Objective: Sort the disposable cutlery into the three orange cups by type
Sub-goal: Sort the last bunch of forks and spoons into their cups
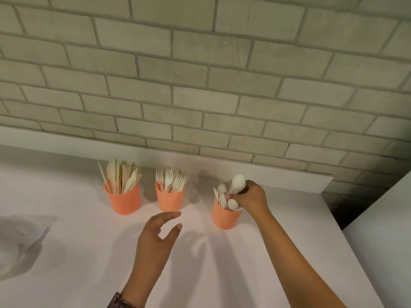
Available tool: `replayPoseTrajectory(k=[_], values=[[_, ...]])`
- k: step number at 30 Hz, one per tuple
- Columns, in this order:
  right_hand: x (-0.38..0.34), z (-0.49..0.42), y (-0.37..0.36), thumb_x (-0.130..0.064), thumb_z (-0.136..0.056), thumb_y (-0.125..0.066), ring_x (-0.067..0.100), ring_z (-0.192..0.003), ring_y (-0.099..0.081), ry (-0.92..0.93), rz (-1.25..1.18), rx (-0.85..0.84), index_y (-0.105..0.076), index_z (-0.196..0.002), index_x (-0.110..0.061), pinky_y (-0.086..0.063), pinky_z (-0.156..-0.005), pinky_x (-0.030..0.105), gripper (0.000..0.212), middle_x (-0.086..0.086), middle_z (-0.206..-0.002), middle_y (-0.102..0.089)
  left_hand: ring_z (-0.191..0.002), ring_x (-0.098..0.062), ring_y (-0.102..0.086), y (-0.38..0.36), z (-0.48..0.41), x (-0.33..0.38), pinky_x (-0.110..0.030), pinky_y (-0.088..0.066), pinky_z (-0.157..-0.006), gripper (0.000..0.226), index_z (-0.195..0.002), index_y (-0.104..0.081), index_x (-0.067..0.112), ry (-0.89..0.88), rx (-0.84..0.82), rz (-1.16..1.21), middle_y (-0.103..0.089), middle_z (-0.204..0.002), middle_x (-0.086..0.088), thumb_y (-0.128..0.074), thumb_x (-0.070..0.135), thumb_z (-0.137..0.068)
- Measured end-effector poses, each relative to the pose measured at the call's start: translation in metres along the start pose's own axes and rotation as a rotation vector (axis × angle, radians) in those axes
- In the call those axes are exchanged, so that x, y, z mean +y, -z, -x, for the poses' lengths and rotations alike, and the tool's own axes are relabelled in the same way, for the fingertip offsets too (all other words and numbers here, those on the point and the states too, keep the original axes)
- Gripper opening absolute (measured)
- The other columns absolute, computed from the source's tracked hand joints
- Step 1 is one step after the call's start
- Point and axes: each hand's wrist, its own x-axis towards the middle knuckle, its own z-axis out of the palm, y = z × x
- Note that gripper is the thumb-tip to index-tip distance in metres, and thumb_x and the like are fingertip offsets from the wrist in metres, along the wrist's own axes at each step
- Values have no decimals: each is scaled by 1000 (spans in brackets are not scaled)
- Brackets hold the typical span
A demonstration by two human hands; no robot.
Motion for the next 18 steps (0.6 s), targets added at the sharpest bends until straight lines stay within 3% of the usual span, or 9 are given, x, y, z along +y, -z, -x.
replayPoseTrajectory(k=[3,7,10,12,14,16,18], values=[[-8,-1,8,-24,-69,-82,17,-91,-56,37,-23,-29,-59,-98,-12,-40,-74,26,39,-1,-94,-60,-104,-2,-55,-1,0,0,-27,-39,-90,46,-84,-64,55,15,-18,23,-63,-105,12,-68,9,-81],[-6,1,13,-14,-73,-76,17,-87,-57,148,-35,13,-54,-114,-20,-43,-73,25,47,3,-102,-63,-102,-3,-56,-5,-1,5,-28,-40,-91,37,-83,-69,43,34,-40,53,-65,-104,5,-68,7,-81],[-3,3,13,-11,-77,-71,17,-81,-58,251,90,40,-28,-141,-33,-42,-72,24,80,-4,-89,-59,-102,-4,-56,-7,0,5,-28,-41,-91,32,-87,-66,38,36,-51,51,-65,-105,4,-67,6,-81],[2,4,13,-12,-79,-68,18,-84,-62,336,186,41,-10,-146,-43,-44,-72,24,94,-2,-96,-61,-102,-6,-57,-8,1,3,-27,-41,-90,31,-89,-66,37,37,-56,40,-65,-106,4,-67,7,-81],[6,6,15,-16,-82,-66,20,-103,-60,424,234,32,-12,-147,-40,-46,-82,25,88,0,-122,-56,-102,-7,-58,-8,2,1,-26,-41,-89,30,-91,-66,36,43,-60,27,-65,-106,5,-67,8,-82],[11,7,17,-34,-89,-56,22,-127,-46,514,411,63,-22,-148,-28,-38,-100,32,68,1,-146,-39,-101,-7,-58,-8,4,-1,-25,-41,-88,29,-91,-66,36,46,-60,22,-66,-105,6,-67,9,-82],[16,10,15,-65,-88,-22,20,-143,-24,538,616,54,-31,-145,-25,-16,-115,43,70,-5,-158,-19,-100,-6,-58,-8,6,0,-24,-41,-86,29,-91,-66,36,49,-60,22,-66,-102,7,-66,9,-83]])
